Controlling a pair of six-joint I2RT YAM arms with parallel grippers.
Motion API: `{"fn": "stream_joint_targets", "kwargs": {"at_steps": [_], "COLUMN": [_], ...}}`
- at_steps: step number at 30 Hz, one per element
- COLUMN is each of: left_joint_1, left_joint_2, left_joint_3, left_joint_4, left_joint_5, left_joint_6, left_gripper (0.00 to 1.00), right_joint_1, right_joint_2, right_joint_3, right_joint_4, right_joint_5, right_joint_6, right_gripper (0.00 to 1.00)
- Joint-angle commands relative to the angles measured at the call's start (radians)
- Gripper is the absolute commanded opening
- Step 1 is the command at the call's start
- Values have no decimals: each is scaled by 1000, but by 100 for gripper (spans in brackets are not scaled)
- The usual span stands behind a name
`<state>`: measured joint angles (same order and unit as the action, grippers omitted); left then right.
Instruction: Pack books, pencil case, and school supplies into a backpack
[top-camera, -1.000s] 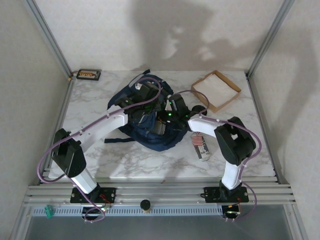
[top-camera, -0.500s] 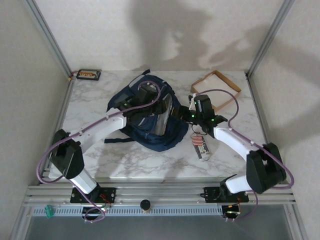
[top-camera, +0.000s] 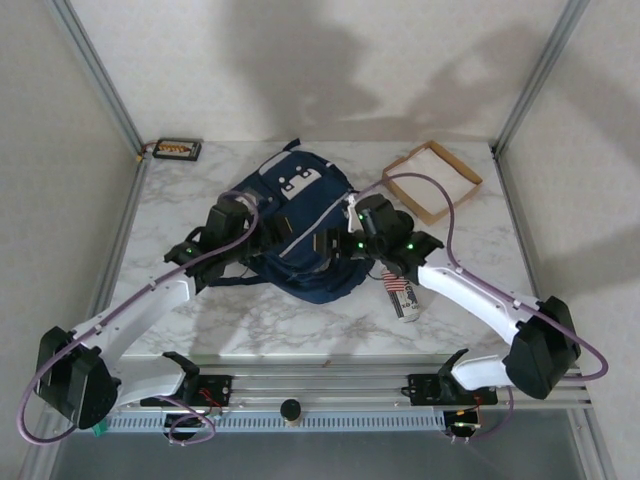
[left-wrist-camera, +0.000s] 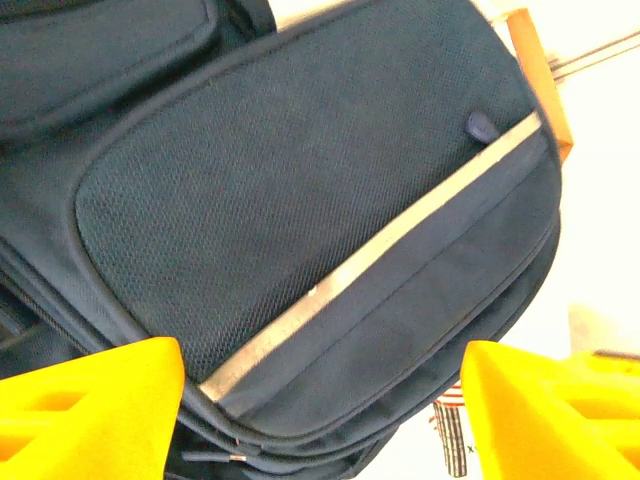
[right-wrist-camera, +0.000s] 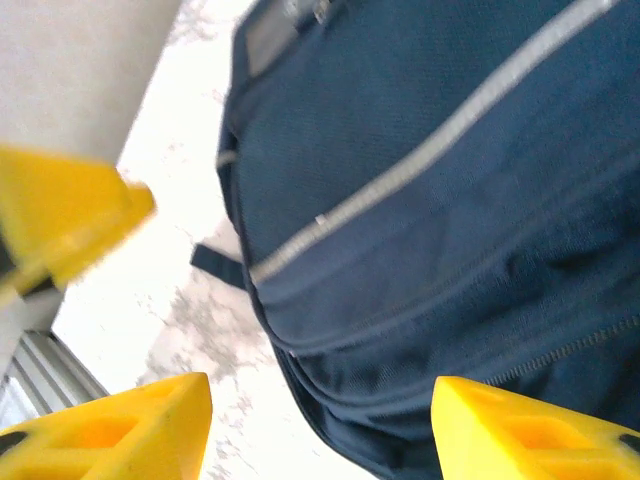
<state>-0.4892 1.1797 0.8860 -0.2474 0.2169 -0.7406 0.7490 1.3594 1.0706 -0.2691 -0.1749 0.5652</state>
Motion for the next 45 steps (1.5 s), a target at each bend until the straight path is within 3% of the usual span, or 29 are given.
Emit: {"fn": "stream_joint_targets", "kwargs": {"at_steps": [1,3,5,8,10,18,23,28,39,45], "left_joint_1": [15,37,38,38,38,40,40,43,66,68], "left_joint_2": [-44,-35,-49,-37,8,135,185,180,124,253], "left_joint_3": [-20,-55,-127,-223,-224,-193,-193,-217,-273,-228], "left_joint_4": [34,16,102,220,242,299,345,337,324,450], "left_joint_5": [-34,-40,-22,-16,-9,-39,-60,-64,-80,-24], "left_joint_6": [-61,-129,-204,-293,-310,-331,-347,-387,-423,-464], "left_gripper": [74,72,72,72,71,59,52,44,54,52], "right_joint_1": [26,31,24,4,8,162,273,293,124,94], "right_joint_2": [56,122,168,185,196,99,158,262,344,340], "right_joint_3": [56,72,60,3,26,43,45,52,116,121], "right_joint_4": [8,-7,-16,80,67,-151,-139,-81,34,81], "right_joint_5": [34,36,83,48,38,228,214,193,257,198], "right_joint_6": [41,49,55,42,19,-1,72,130,39,9], "right_gripper": [59,59,58,57,56,56,55,52,56,58]}}
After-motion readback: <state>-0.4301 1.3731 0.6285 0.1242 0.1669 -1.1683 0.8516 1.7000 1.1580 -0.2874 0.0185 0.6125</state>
